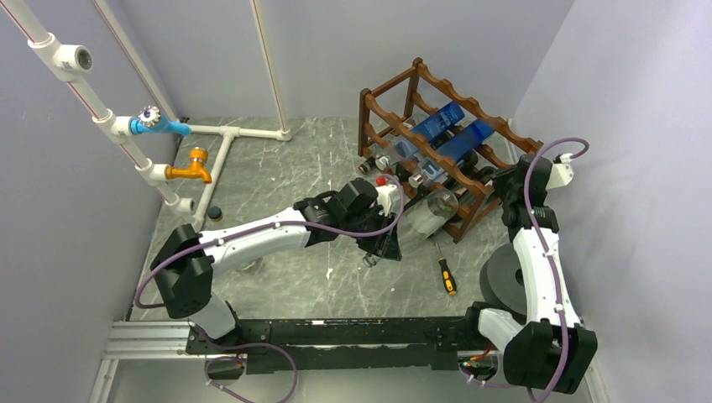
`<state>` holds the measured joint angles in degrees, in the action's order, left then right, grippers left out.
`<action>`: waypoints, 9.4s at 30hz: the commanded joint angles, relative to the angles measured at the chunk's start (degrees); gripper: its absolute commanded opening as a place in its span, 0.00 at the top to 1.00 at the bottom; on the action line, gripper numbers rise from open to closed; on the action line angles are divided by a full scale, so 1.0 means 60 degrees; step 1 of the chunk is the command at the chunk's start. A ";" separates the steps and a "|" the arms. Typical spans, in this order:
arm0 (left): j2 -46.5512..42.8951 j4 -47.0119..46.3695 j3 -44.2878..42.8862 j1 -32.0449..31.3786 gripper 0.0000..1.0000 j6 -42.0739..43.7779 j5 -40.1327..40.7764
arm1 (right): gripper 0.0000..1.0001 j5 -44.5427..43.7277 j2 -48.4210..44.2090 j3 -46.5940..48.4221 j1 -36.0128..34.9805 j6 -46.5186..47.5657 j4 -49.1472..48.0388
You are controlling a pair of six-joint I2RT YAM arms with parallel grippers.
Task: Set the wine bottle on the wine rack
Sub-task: Pick up the wine bottle from the center of the board, then place the wine bottle in the wine rack.
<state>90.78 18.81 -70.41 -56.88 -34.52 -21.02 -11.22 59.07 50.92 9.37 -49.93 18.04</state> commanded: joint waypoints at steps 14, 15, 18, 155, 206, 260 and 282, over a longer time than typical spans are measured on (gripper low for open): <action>-0.0766 -0.3529 -0.0736 -0.0048 1.00 0.0515 0.0267 | 1.00 0.2484 -0.1011 -0.0258 -0.0682 -0.1229 -0.0487; -0.0693 -0.3545 -0.0788 -0.0042 1.00 0.0554 0.0197 | 1.00 0.2537 -0.0964 -0.0230 -0.0682 -0.1229 -0.0475; -0.0633 -0.3753 -0.0852 -0.0042 1.00 0.0753 0.0042 | 1.00 0.2603 -0.0912 -0.0168 -0.0683 -0.1193 -0.0405; 0.4102 -0.4598 -0.4784 -0.0054 0.48 0.3752 0.1950 | 1.00 0.3141 -0.1191 0.0139 -0.0580 -0.1405 0.0450; 0.2307 -0.2543 -0.2270 -0.0333 1.00 0.2706 0.2904 | 1.00 0.3257 -0.1118 -0.0120 -0.0580 -0.1359 0.0205; 0.3351 -0.7039 0.0861 -0.0279 1.00 0.2010 0.3600 | 1.00 0.3331 -0.0850 0.0045 -0.0566 -0.1270 0.0071; 0.4111 -0.7082 -0.0004 0.0163 1.00 0.1877 0.2593 | 1.00 0.3313 -0.0847 0.0036 -0.0565 -0.1229 0.0117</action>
<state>113.14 -32.05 -70.54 -57.08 -23.51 -6.24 -3.62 54.52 49.65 8.10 -58.74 23.57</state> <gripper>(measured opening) 0.392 0.291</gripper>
